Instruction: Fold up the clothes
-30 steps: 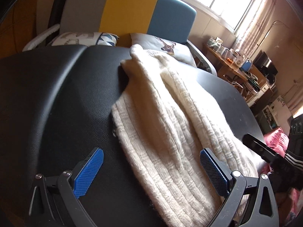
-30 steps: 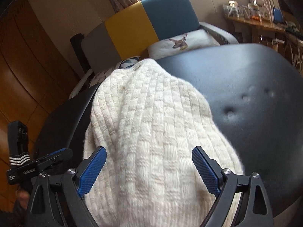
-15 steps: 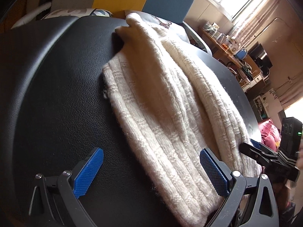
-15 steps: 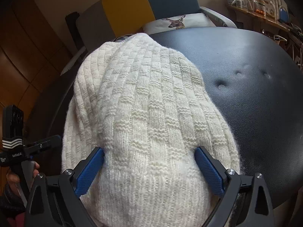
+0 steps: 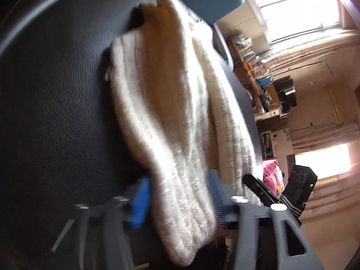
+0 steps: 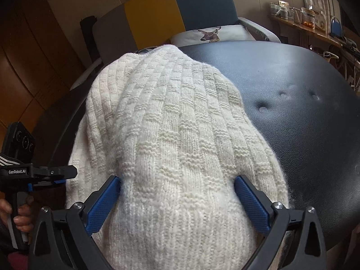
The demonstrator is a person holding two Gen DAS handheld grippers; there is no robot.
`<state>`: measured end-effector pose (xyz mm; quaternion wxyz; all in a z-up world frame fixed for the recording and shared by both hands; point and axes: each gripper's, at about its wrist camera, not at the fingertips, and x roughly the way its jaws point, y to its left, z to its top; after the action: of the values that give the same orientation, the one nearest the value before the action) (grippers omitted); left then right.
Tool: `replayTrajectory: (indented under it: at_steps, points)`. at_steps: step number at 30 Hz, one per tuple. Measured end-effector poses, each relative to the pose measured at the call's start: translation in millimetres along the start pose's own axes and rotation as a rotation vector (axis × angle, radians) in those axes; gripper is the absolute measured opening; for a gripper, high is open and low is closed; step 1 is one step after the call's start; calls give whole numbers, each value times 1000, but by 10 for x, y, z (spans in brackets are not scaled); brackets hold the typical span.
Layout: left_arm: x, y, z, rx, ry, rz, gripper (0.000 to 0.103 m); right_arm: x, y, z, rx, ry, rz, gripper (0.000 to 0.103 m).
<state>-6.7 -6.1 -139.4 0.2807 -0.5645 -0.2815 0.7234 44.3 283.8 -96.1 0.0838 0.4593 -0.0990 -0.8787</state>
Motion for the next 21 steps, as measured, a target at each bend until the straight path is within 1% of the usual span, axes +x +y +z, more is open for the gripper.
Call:
replayTrajectory:
  at_steps: [4,5,7,9,11,12,13,14,15,17,19,21]
  points:
    - [11,2,19,-24,10,-13,34,4,7,-16,-8,-5,-13,103]
    - [11,8,29,-38,12,-23,36,3,5,-18,-7,-5,-12,103]
    - [6,24,41,-66,18,-42,37,4,0,-22,-8,-7,-11,103]
    - [12,-3,41,-59,18,-38,37,6,0,-24,-9,-7,-12,103]
    - [25,-29,18,-23,15,-6,30,12,18,-20,-16,-7,-24,103]
    - [31,-33,6,-5,14,14,11,17,31,-16,-23,-7,-34,103]
    - [37,-26,9,-5,11,25,9,19,39,-14,-27,-7,-39,103]
    - [35,-23,16,-5,5,33,9,19,43,-14,-29,-7,-42,103]
    - [4,-30,39,-7,-15,26,9,19,47,-14,-32,-7,-46,103]
    - [-58,-43,85,-10,-56,13,7,-16,4,11,6,-11,-15,103]
    - [-204,-76,146,1,-117,0,6,-56,-126,40,91,-27,30,103]
    - [-408,-143,231,36,-184,-9,6,-87,-274,63,184,-43,67,100]
